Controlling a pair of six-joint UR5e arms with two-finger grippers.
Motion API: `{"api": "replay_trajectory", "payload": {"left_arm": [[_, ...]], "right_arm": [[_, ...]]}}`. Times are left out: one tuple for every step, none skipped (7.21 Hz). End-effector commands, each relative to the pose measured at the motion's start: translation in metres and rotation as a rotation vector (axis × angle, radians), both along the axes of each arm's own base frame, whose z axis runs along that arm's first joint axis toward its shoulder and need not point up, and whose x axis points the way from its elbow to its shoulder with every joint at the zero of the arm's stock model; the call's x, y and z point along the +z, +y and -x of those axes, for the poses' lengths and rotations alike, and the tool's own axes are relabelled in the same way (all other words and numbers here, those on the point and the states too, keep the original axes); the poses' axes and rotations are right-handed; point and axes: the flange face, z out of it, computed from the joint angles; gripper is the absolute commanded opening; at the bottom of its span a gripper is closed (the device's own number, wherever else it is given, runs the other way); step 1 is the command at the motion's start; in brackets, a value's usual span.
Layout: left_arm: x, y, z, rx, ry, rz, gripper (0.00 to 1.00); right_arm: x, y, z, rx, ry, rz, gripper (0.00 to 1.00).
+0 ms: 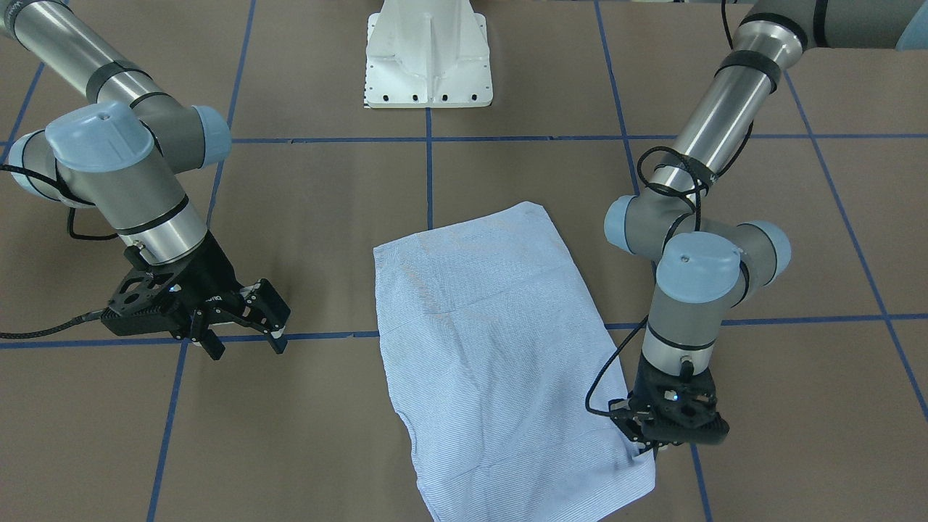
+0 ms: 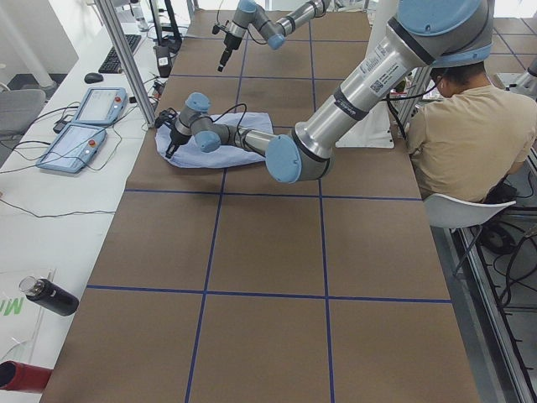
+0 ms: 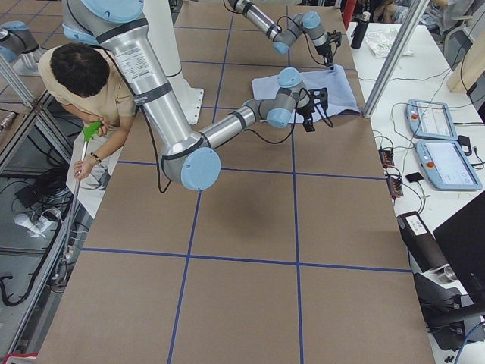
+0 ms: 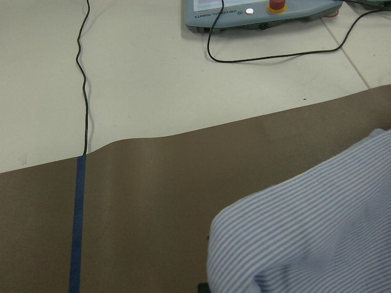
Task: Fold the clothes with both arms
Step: 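Drag the shirt edge with the left gripper farther from the robot, then move the right gripper to the shirt's side while the left returns near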
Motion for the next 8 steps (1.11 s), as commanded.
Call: {"api": "replay_trajectory", "payload": {"left_arm": [[0.001, -0.027, 0.055, 0.049, -0.033, -0.054, 1.0], [0.016, -0.033, 0.091, 0.118, -0.036, -0.062, 1.0], [0.025, -0.012, 0.105, 0.118, -0.016, -0.082, 1.0], [0.017, 0.021, 0.124, 0.105, 0.03, -0.117, 1.0], [0.029, 0.07, 0.122, 0.11, 0.138, -0.054, 1.0], [0.028, 0.103, 0.131, 0.073, 0.232, 0.001, 1.0], [0.028, 0.159, 0.109, 0.086, 0.312, 0.058, 1.0], [0.022, 0.212, 0.086, 0.036, 0.411, 0.144, 1.0]], "right_arm": [[-0.007, 0.006, 0.015, 0.001, -0.012, 0.008, 1.0], [-0.018, 0.008, 0.022, 0.016, -0.033, 0.038, 1.0], [-0.048, 0.01, 0.043, 0.039, -0.022, 0.108, 1.0], [-0.079, 0.023, 0.069, 0.081, -0.012, 0.185, 1.0], [-0.093, 0.057, 0.084, 0.107, -0.03, 0.228, 0.99], [-0.109, 0.091, 0.098, 0.151, -0.053, 0.285, 0.98], [-0.121, 0.114, 0.106, 0.159, -0.028, 0.33, 0.98], [-0.125, 0.125, 0.109, 0.163, -0.034, 0.355, 0.97]]}}
